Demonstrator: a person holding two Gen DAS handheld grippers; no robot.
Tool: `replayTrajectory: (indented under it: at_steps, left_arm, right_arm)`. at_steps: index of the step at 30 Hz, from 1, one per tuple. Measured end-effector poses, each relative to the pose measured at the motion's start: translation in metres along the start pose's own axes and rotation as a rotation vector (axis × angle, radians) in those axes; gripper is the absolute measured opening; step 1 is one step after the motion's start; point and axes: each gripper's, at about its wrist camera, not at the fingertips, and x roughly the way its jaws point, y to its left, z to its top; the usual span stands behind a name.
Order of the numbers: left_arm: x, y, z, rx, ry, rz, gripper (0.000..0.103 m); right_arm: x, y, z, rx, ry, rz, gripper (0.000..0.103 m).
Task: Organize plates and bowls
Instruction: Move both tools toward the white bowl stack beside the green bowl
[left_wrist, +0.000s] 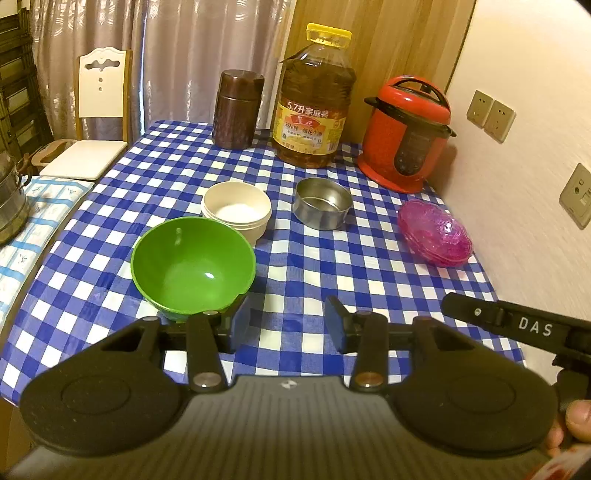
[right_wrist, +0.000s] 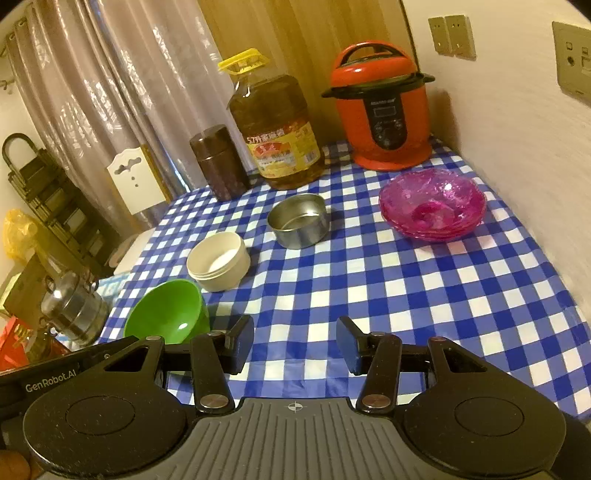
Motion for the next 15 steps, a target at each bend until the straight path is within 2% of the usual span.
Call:
replayTrajectory:
  at_steps: [7,15]
  left_arm:
    - [0.012,0.012,0.017,0.003,-0.007,-0.010,0.040]
    - [0.044,0.045,0.054,0.019,-0.004,-0.008,0.040]
  right_arm:
    - [0.026,0.008,0.011,-0.004,0.023,0.037,0.050]
    - [0.083,0.025,0.045,-0.025,0.039,0.092,0.050]
